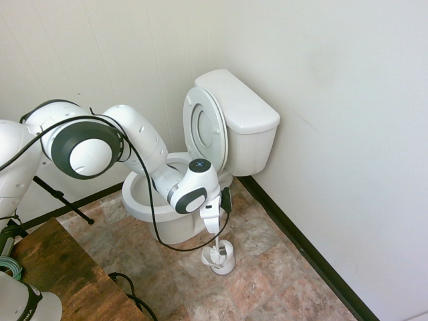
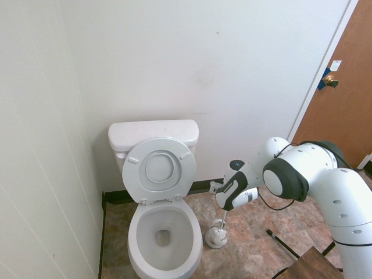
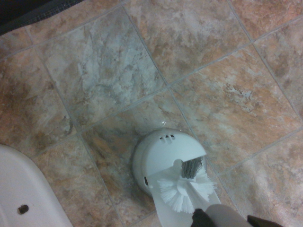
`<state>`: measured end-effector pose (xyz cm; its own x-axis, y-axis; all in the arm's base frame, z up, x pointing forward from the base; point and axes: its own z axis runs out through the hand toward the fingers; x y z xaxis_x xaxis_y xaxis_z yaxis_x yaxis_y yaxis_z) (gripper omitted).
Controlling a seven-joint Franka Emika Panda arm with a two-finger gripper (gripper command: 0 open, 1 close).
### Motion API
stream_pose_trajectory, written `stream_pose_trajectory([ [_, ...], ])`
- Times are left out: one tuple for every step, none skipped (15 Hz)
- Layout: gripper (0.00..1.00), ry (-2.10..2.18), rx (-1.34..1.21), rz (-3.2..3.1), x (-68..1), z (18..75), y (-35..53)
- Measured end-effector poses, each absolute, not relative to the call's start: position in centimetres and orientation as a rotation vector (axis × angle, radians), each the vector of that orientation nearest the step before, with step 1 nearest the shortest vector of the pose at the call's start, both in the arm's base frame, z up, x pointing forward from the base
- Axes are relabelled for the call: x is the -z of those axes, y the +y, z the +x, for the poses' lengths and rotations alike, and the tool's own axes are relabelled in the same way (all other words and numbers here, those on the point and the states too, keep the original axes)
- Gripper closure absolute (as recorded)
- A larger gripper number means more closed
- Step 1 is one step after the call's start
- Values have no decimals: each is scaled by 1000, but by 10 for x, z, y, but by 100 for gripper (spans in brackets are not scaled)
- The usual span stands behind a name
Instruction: Clean the toilet
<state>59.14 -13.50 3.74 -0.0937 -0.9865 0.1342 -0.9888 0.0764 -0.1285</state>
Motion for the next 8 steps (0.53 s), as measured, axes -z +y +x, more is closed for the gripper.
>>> stream_pose_trajectory([
  [100,-2299,-286,2101,-32,595,-137],
  [100,-2302,-274,2094,-27,598,-138],
  [100,-2303,-264,2088,-22,602,-140],
  [100,-2302,-249,2083,-18,605,-142],
  [100,-2305,-236,2076,-14,609,-145],
  [100,-2307,-228,2068,-12,613,-149],
  [100,-2313,-217,2060,-10,617,-154],
  [100,-2316,-206,2055,-7,620,-158],
])
